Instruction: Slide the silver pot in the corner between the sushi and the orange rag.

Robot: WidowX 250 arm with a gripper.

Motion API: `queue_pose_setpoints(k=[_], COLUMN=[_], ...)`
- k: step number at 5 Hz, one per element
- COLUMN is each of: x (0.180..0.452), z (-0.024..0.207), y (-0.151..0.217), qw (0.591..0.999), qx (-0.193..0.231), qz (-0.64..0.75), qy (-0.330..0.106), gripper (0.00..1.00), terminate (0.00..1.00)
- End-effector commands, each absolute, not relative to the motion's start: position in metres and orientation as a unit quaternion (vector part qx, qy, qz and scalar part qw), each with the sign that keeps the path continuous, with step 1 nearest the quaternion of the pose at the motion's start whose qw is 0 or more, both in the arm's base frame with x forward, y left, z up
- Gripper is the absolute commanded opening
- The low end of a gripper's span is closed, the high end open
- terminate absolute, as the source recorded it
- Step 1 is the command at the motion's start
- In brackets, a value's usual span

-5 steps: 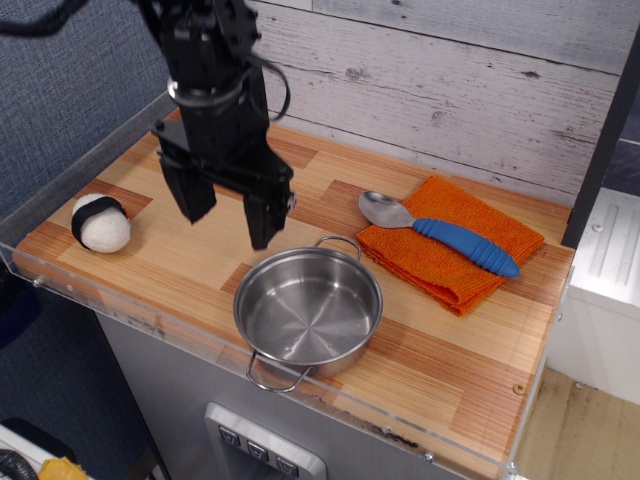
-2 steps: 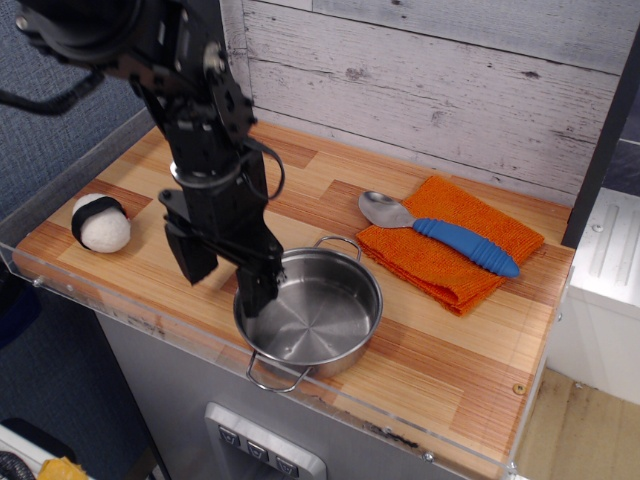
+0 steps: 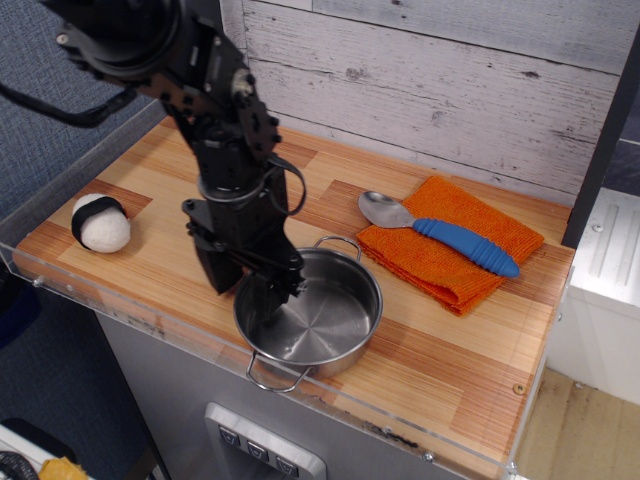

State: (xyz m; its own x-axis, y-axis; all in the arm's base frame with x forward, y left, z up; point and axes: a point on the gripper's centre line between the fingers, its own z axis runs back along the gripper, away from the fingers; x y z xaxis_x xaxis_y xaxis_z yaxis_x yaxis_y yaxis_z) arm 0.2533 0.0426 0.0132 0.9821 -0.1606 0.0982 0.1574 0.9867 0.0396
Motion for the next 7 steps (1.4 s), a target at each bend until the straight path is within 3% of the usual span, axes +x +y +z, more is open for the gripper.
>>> queue_pose_setpoints(k=[1, 3, 4, 6, 7], x=[0.246, 0.249, 0.251, 0.265, 0.279], z=[0.025, 0.035, 0.042, 0.082, 0.099], y=[0.049, 0.046, 0.043, 0.05, 0.071], qw=[0.995, 0.994, 0.994, 0.994, 0.994], qx=[0.031, 0.039, 0.021, 0.021, 0.008], qz=[-0.071, -0.086, -0.09, -0.068, 0.037], qy=[-0.068, -0.057, -0.06, -0.087, -0.101], gripper=[0.0, 0.0, 0.0, 0.0, 0.0], terminate=[0.0, 0.0, 0.0, 0.0, 0.0])
